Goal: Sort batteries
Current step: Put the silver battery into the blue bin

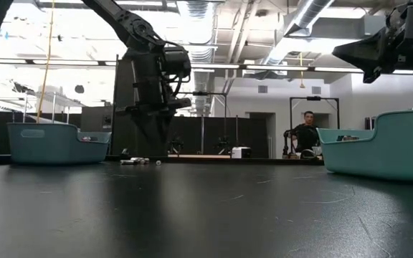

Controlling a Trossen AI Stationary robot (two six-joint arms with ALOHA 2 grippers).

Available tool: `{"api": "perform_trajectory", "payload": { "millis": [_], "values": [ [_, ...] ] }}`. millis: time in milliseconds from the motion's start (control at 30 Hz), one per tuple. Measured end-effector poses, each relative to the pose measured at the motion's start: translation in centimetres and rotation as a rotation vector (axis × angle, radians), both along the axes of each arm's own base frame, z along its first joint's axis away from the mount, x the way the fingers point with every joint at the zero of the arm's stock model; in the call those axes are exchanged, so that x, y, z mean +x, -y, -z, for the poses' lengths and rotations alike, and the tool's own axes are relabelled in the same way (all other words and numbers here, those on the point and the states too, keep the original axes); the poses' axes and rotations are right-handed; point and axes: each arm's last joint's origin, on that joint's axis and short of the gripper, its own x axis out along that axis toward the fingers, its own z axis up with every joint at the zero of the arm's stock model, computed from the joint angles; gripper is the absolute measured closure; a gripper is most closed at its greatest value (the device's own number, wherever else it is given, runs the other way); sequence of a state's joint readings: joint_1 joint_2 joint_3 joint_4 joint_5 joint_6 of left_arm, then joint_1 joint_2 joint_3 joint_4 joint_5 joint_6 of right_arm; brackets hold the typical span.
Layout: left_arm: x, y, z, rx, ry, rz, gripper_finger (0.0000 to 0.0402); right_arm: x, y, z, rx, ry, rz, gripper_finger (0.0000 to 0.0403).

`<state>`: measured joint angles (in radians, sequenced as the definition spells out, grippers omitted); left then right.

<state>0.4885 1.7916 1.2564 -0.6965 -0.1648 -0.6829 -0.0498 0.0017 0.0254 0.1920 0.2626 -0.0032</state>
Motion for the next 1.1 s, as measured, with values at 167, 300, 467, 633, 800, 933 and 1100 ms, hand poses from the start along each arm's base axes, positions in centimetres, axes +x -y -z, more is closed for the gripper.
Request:
{"api": "perform_trajectory", "payload": {
  "millis": [167,300,467,633,800,933,1100],
  "values": [
    [0.7,-0.3,2.2,-0.029,-0.038,-0.001,0.0243,-0.1,0.2,-0.1,0.002,0.014,0.02,0.0365],
    [0.9,-0.7,2.4,-0.012,-0.017,-0.008,0.0243,-0.1,0.2,-0.1,0.002,0.014,0.023,0.0365],
    [0.6,-1.1,2.4,0.001,-0.03,-0.034,0.0243,-0.1,0.2,-0.2,0.002,0.016,0.023,0.0365],
    [0.4,-1.7,3.0,-0.012,-0.05,-0.052,0.0243,-0.1,0.2,-0.2,0.002,0.016,0.023,0.0365],
    [0.6,-2.0,3.6,-0.014,-0.038,-0.055,0.0243,-0.1,0.2,-0.2,0.001,0.017,0.024,0.0365],
    [0.7,-2.2,4.3,-0.023,-0.046,-0.059,0.0243,-0.1,0.2,-0.2,0.001,0.022,0.023,0.0365],
    [0.8,-2.3,4.8,-0.028,-0.059,-0.057,0.0248,-0.1,0.2,-0.2,0.002,0.023,0.024,0.0365]
  ]
}}
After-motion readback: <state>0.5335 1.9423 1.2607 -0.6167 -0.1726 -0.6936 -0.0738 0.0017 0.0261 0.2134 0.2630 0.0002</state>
